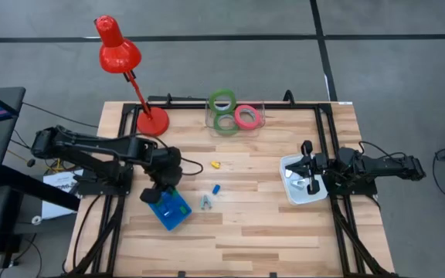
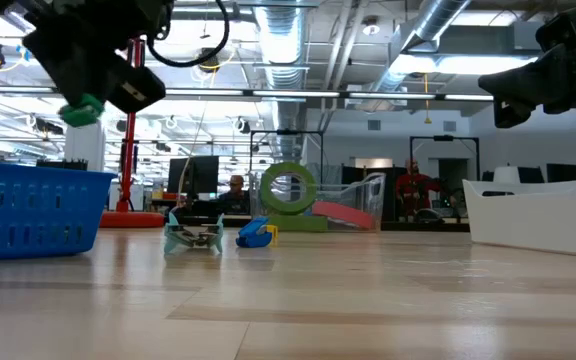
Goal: Pick and place Stapler, Stapler remover, tape
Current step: Put the green stapler into the blue bin
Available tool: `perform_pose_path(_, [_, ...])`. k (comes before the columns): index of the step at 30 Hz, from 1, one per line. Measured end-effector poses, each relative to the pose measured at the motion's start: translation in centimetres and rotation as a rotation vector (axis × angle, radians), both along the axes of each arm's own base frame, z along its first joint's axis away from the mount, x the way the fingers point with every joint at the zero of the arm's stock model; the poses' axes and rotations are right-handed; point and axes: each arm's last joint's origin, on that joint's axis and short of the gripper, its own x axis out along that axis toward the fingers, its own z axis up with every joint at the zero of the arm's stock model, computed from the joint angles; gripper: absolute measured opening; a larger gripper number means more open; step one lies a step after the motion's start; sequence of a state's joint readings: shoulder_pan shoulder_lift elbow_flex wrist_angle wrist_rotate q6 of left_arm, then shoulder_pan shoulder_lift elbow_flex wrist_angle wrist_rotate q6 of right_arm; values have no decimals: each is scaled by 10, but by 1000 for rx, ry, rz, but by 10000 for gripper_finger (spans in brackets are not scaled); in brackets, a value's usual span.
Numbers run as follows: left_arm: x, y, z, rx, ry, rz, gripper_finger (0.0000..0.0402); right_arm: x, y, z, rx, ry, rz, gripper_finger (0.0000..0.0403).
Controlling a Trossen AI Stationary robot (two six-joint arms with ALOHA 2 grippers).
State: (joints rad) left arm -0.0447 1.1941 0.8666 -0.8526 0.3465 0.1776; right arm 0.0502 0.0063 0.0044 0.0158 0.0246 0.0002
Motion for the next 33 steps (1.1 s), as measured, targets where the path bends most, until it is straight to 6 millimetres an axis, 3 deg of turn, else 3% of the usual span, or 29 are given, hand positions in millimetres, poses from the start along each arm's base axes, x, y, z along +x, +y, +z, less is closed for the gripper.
perform_pose_path(10, [-2,-17,0,-24,2,-87,64,0,0,0,0,0,0,0])
perform_pose_path(21, [-2,-18,0,-38,19,-45,86,0,0,0,0,0,1,0])
perform_pose_path(33, [-2,-18,0,-37,19,-45,180,0,0,0,0,0,1,0])
